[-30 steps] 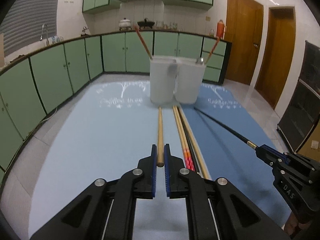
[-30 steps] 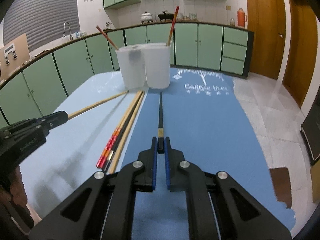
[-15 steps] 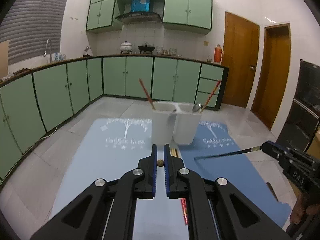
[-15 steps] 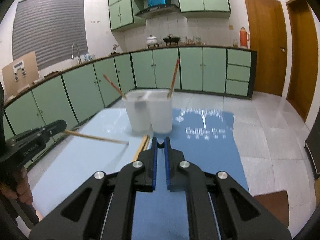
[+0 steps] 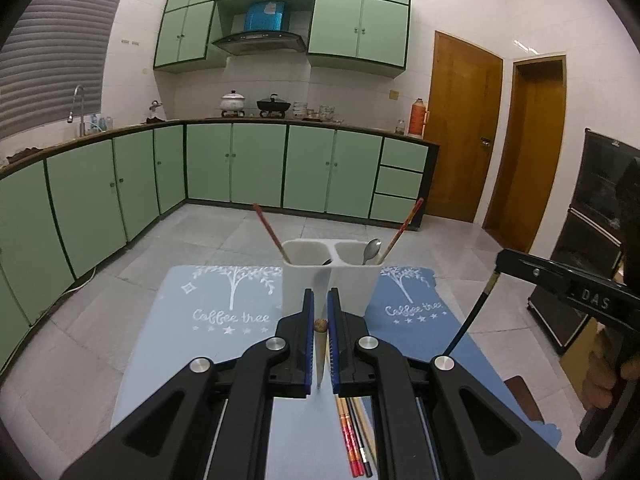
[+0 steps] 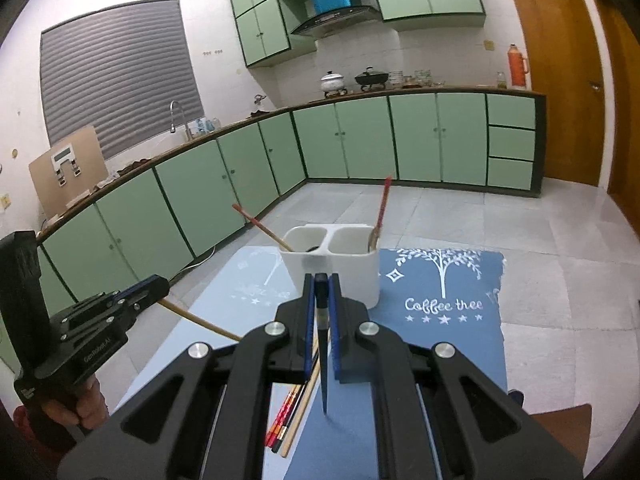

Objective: Organize utensils
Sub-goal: 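Lift both held chopsticks upright and carry them over the white holder, then lower both chopsticks tips-first into the white holder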

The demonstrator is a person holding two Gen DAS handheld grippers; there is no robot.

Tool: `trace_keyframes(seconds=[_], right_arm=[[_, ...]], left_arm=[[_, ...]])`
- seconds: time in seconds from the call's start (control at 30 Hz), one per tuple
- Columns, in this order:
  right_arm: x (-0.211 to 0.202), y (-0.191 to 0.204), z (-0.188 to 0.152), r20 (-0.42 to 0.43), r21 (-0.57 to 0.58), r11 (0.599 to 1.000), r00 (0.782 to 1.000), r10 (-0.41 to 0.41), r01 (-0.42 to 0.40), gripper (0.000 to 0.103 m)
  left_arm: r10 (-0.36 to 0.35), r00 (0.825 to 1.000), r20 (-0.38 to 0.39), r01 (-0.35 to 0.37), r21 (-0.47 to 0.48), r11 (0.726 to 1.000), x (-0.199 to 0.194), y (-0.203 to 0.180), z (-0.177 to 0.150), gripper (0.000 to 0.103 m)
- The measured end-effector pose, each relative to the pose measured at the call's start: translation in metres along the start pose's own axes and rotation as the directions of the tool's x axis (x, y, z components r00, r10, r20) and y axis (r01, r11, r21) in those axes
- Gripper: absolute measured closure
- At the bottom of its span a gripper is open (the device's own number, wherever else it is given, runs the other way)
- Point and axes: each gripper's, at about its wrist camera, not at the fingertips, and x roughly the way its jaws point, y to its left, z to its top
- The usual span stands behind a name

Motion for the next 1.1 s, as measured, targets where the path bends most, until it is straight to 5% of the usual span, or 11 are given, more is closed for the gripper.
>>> trace_keyframes(seconds=[0.43, 1.1], right_arm=[[-0.008, 0.006, 0.057, 0.062, -0.053, 0.996, 0.996, 0.07, -0.067, 0.097], [0.04, -0.017, 0.164, 0.163, -0.082, 0.997, 0.986, 0.026, -0.012, 0.097]], left_arm=[[-0.041, 0.996, 0.08, 0.039, 0.031, 0.999, -0.011, -0.009, 0.041, 0.097], [-0.049, 0.947, 0.317, 0.017, 0.105, 0.994, 0.034, -0.033, 0.18, 0.097]])
